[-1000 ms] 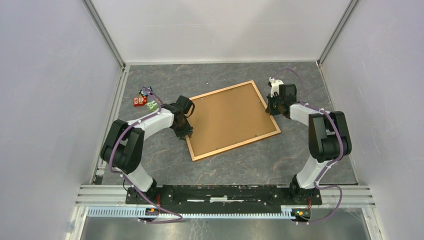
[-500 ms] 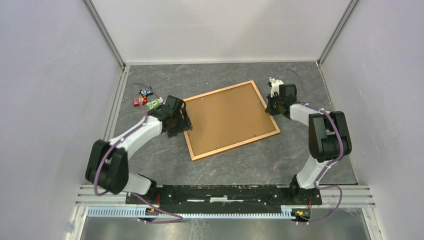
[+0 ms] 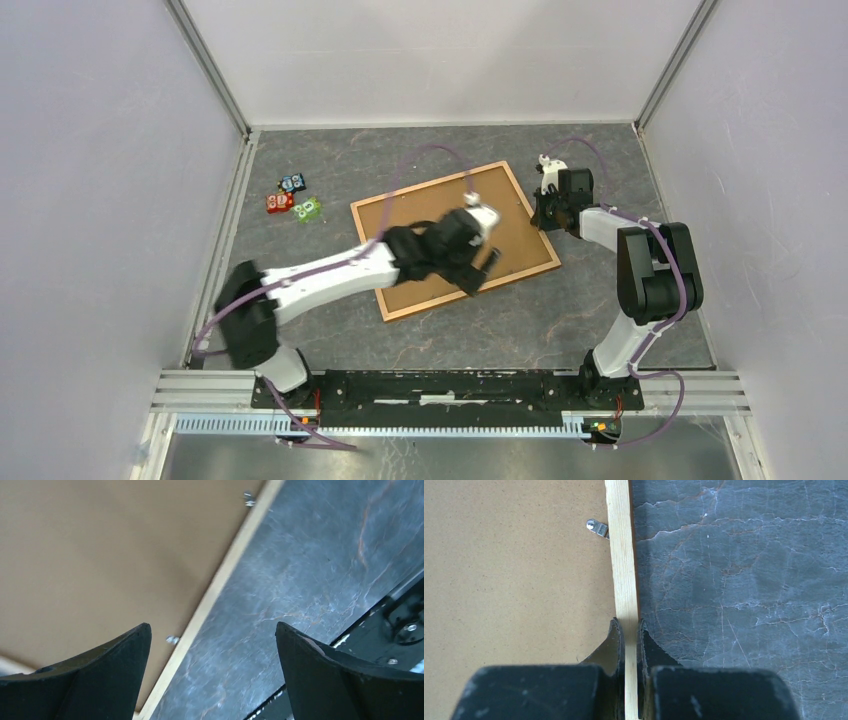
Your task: Put the photo into the frame
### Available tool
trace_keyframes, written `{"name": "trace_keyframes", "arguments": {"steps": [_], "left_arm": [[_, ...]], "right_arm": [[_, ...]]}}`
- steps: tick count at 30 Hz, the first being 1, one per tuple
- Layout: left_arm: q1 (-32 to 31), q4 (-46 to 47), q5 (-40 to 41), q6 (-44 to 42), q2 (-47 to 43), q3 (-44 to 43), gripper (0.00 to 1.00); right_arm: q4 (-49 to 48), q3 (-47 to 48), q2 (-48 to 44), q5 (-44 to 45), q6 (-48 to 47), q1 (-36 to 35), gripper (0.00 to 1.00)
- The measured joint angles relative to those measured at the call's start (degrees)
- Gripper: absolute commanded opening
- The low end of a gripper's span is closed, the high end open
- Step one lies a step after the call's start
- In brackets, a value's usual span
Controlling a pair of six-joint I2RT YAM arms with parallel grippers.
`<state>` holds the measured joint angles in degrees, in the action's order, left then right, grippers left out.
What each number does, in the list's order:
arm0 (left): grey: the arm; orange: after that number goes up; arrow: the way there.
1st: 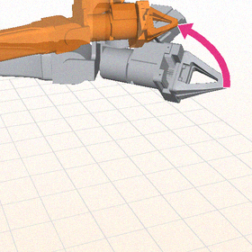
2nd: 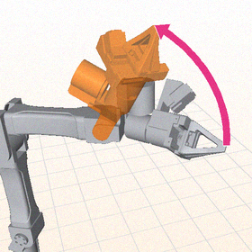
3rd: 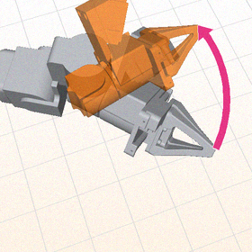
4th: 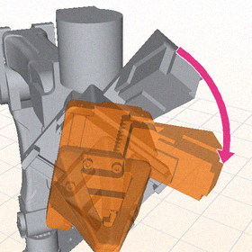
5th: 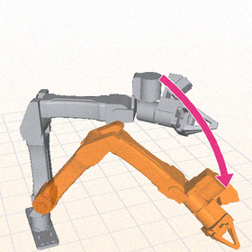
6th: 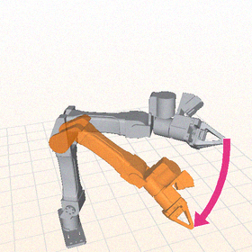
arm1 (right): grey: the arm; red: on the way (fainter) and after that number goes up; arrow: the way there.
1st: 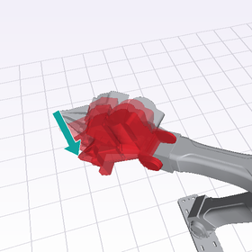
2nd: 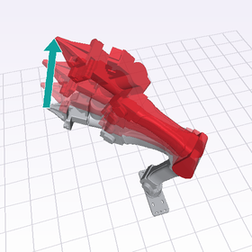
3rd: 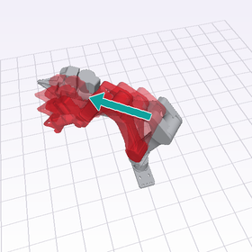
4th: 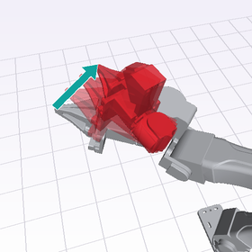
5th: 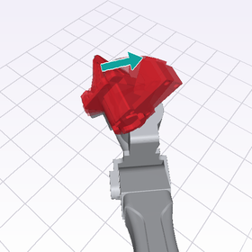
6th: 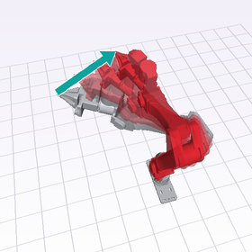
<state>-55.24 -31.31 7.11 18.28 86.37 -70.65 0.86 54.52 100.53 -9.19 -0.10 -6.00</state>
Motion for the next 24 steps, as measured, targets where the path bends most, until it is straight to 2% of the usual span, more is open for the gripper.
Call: {"name": "trace_keyframes", "arguments": {"steps": [4, 10, 17, 24], "left_arm": [[-9.1, -1.7, 4.2, -7.0, 14.4, -8.1, 0.98], [-11.6, -6.7, 9.7, -12.5, 27.5, -15.1, 0.91], [-11.9, -9.1, 13.6, -15.3, 32.8, -19.9, 0.74], [-12.1, -9.6, 13.8, -16.0, 33.9, -20.9, 0.61]], "right_arm": [[0.0, 0.0, 0.0, 0.0, 0.0, 0.0, 0.04], [0.0, 0.0, 0.0, 0.0, 0.0, 0.0, 0.04], [0.0, 0.0, 0.0, -0.1, 0.1, 0.0, 0.04], [0.0, 0.0, 0.0, -0.1, 0.0, 0.0, 0.04]]}}
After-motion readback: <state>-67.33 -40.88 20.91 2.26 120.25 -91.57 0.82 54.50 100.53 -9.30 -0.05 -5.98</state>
